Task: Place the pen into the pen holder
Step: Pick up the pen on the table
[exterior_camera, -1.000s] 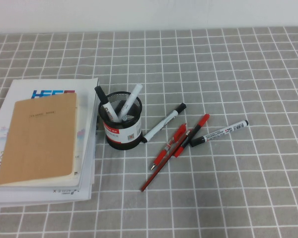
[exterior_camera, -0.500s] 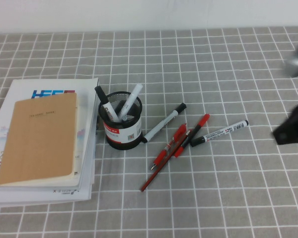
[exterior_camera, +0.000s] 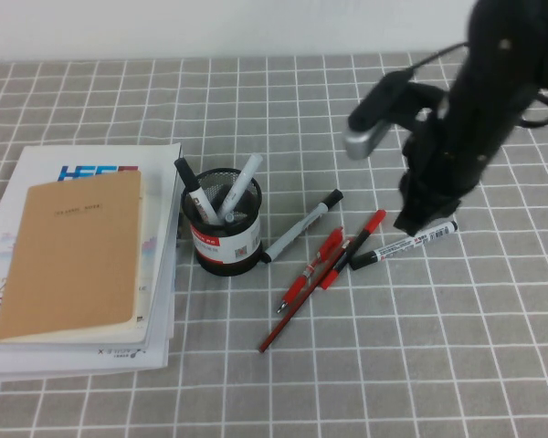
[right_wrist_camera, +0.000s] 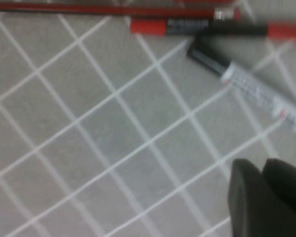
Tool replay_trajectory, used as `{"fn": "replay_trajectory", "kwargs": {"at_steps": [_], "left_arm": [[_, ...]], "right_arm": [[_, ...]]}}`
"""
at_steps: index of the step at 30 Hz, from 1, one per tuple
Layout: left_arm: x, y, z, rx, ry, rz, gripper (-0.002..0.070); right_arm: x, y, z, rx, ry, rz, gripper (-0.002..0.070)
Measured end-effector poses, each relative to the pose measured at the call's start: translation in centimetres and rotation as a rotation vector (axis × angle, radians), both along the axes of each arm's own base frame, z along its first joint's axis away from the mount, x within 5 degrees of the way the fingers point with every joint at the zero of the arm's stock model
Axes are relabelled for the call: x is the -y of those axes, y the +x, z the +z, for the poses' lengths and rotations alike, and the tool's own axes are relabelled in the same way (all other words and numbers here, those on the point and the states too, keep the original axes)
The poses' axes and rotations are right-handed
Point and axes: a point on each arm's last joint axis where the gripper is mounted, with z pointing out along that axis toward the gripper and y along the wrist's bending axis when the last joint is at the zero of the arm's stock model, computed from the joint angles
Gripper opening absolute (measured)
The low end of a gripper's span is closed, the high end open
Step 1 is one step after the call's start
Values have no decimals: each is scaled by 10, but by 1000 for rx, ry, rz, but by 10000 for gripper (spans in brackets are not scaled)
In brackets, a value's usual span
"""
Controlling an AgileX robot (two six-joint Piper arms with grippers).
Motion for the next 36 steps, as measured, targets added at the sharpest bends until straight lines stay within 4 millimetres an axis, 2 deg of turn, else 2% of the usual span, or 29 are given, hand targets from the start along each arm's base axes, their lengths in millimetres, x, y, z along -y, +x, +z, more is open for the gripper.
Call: {"fn": "replay_trajectory", "kwargs": {"at_steps": [2, 7, 10, 13, 18, 29, 36], "left_arm": [[0, 0, 0, 0, 0, 0, -5], [0, 0, 0, 0, 0, 0, -5], [0, 0, 0, 0, 0, 0, -5], [0, 0, 0, 0, 0, 0, -5], [0, 0, 0, 0, 0, 0, -5], [0, 0, 0, 0, 0, 0, -5], [0, 0, 0, 0, 0, 0, -5]], "right_arm": [[-6, 8, -3, 16, -16, 66, 64], [-13, 23, -21, 51, -58, 226, 305], [-15, 30, -35, 74, -107, 374, 396], [-18, 35, -46, 85, -140, 498, 413], [-20, 44, -67, 83, -175, 569, 401], [-18, 53, -96, 37, -241, 599, 295], [-21, 57, -109, 40, -238, 600, 272]]}}
